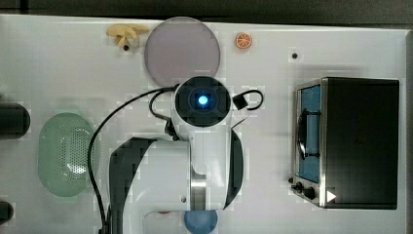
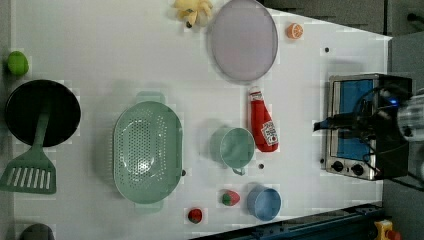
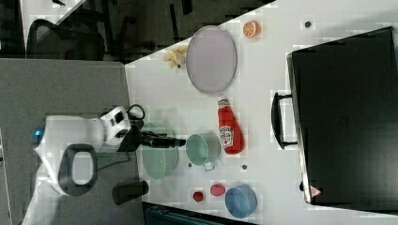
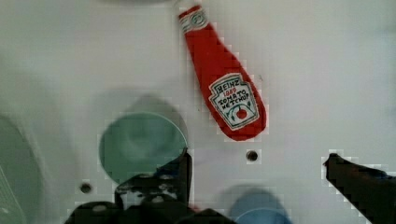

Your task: Pick Ketchup from the table and place it in strainer.

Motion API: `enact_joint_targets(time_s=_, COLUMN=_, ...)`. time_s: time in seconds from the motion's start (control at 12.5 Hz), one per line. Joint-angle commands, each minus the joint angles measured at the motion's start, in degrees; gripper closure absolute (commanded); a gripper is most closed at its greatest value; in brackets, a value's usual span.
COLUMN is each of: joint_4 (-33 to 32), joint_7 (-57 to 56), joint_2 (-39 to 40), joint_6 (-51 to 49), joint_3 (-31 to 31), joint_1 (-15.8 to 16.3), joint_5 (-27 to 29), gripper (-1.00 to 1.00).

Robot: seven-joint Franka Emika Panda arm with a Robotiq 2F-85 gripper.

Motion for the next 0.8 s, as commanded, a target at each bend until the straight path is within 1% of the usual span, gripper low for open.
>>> enact_joint_targets(time_s=0.08, joint_4=-3.93, joint_7=-18.05, joint_2=-2.46, joint_6=6.3, joint_3=-0.28, joint_1=0.02, joint_5=-0.05, gripper=-1.0)
enact_joint_targets(time_s=0.24, joint_4=-7.96, joint_7=-21.82, joint_2=-1.78, joint_6=12.22, joint_3=-0.21, joint_1=0.02, joint_5=-0.05, gripper=-1.0)
enact_joint_targets(time_s=0.48, joint_4=-13.32, joint_7=-22.02, joint_2=0.66, joint_6=19.31, joint_3=-0.18, joint_1=0.03, joint_5=-0.05, gripper=-1.0)
enact_joint_targets(time_s=0.64, joint_4=-14.94, joint_7=-22.03, joint_2=4.07, joint_6=23.17, joint_3=-0.17, joint_1=0.03, joint_5=-0.05, gripper=-1.0)
enact_joint_targets(time_s=0.8, joint_4=-15.2, joint_7=-22.09, joint_2=8.56, joint_6=27.36, joint_3=-0.13, joint_1=0.05, joint_5=-0.06, gripper=-1.0)
